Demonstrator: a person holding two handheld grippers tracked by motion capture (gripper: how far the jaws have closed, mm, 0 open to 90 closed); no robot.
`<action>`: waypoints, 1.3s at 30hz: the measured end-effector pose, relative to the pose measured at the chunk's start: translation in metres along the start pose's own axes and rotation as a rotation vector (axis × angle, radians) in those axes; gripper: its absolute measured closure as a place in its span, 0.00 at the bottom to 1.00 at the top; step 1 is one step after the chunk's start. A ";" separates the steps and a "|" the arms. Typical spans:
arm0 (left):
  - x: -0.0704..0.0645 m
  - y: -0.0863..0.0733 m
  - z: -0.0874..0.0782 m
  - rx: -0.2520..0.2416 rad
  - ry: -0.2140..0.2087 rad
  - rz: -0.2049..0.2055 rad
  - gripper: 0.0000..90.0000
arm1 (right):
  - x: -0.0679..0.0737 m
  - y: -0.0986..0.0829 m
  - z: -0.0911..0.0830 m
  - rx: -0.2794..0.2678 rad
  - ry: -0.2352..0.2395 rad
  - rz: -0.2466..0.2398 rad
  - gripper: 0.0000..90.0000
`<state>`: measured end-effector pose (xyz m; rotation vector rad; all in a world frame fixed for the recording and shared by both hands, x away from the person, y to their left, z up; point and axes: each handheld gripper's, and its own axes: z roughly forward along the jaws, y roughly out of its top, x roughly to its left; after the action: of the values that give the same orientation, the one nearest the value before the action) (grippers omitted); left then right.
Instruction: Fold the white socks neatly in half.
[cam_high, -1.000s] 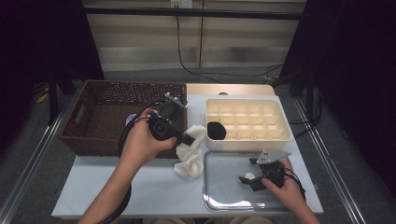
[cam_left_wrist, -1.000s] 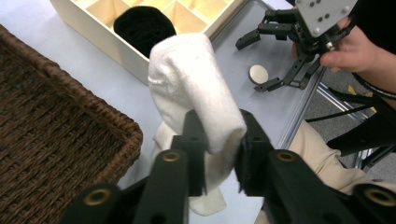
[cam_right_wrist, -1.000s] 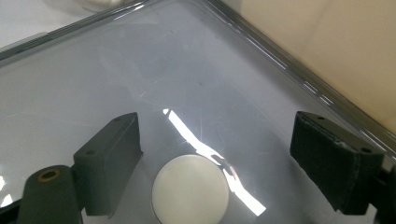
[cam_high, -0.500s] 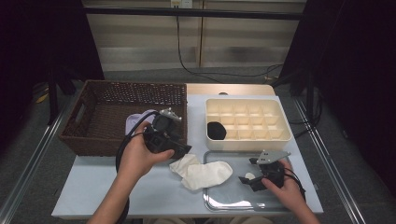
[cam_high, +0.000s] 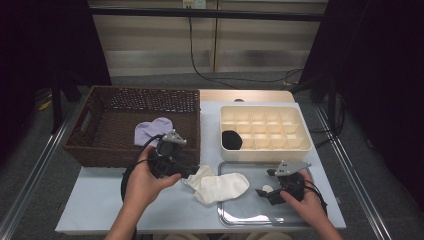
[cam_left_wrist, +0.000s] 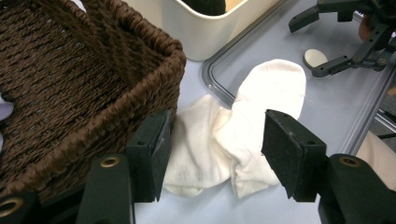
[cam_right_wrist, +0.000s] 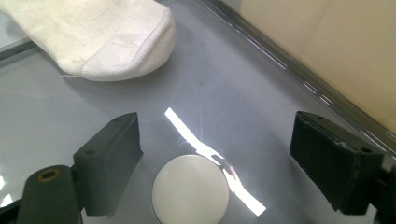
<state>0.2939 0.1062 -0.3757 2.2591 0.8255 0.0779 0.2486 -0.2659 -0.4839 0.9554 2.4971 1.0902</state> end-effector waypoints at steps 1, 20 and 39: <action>0.000 -0.001 0.001 -0.001 -0.006 0.000 0.46 | 0.000 0.000 0.000 0.000 0.000 0.000 0.18; -0.001 -0.026 0.019 0.008 0.015 -0.006 0.45 | 0.000 0.000 0.000 0.000 -0.001 0.000 0.18; -0.004 -0.047 0.038 0.027 0.013 -0.005 0.54 | 0.001 0.000 0.000 0.001 -0.005 0.007 0.18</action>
<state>0.2761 0.1060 -0.4343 2.2840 0.8436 0.0797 0.2481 -0.2651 -0.4838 0.9669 2.4922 1.0869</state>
